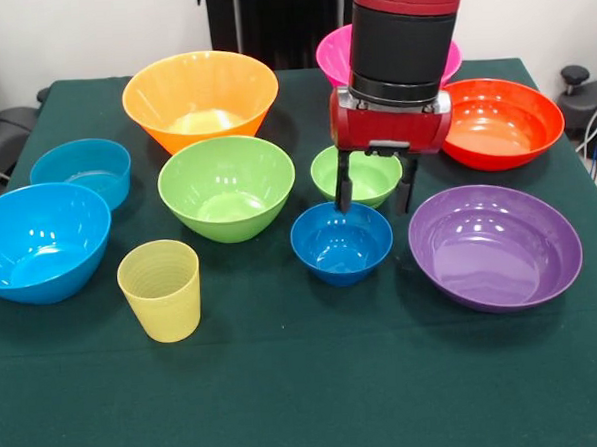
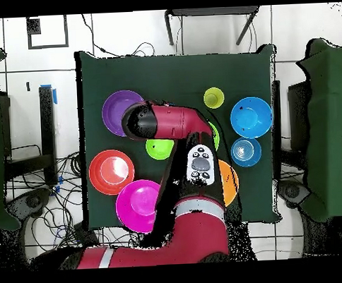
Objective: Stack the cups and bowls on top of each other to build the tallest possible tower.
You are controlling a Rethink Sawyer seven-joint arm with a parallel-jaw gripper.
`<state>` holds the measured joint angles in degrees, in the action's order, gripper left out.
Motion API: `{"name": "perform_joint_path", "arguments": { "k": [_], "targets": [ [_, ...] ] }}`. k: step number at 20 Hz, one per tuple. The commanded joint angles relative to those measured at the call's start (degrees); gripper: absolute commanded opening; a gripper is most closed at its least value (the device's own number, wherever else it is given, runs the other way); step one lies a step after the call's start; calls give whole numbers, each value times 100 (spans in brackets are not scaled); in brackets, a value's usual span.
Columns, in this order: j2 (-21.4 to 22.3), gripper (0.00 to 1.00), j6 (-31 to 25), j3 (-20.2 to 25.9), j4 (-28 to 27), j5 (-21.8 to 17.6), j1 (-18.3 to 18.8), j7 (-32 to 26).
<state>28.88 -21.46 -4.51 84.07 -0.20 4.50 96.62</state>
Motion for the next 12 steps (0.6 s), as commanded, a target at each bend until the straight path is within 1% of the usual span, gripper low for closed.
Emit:
{"name": "perform_joint_path", "arguments": {
  "k": [1,4,12],
  "targets": [
    [-349,100,-532,695,-341,-73,-30,223],
    [-377,100,-515,681,-358,-72,-57,260],
    [-421,100,-407,739,-299,-137,41,183]
  ]
}}
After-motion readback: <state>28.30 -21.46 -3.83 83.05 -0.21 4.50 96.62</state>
